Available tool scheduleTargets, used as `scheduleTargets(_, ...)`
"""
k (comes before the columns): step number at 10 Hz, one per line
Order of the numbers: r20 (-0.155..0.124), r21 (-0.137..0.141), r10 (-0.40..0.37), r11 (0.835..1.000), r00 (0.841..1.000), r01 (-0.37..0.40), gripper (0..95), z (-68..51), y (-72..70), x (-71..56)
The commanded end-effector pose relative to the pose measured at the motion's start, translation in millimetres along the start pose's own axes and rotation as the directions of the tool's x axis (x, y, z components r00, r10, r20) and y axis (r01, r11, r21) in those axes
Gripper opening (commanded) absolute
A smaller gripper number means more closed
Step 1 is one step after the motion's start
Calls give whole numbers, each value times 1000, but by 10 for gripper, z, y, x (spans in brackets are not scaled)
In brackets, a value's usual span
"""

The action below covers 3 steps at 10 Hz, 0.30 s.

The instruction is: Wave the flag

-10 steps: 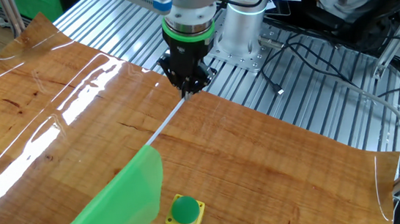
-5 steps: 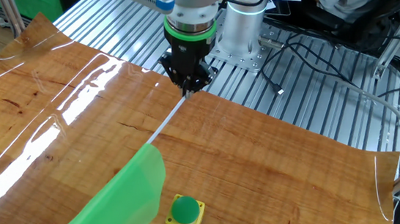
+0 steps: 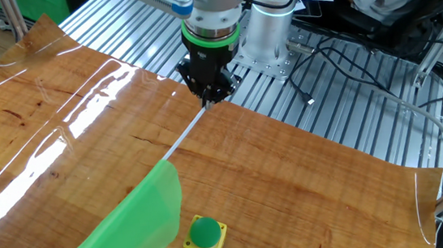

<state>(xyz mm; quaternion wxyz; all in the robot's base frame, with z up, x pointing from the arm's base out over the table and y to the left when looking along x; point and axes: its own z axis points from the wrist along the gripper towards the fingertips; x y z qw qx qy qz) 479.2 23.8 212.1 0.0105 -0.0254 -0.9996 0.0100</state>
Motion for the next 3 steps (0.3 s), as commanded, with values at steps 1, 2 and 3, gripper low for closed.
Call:
scheduleTargets(1,-1,4,1,1000,1000,-1,0,-2,4,-10)
scheduleTargets(2,-2,4,2,1000,1000,-1,0,-2,5,-10)
scheduleTargets(3,-3,7,3,1000,1000,-3,0,-2,5,-11)
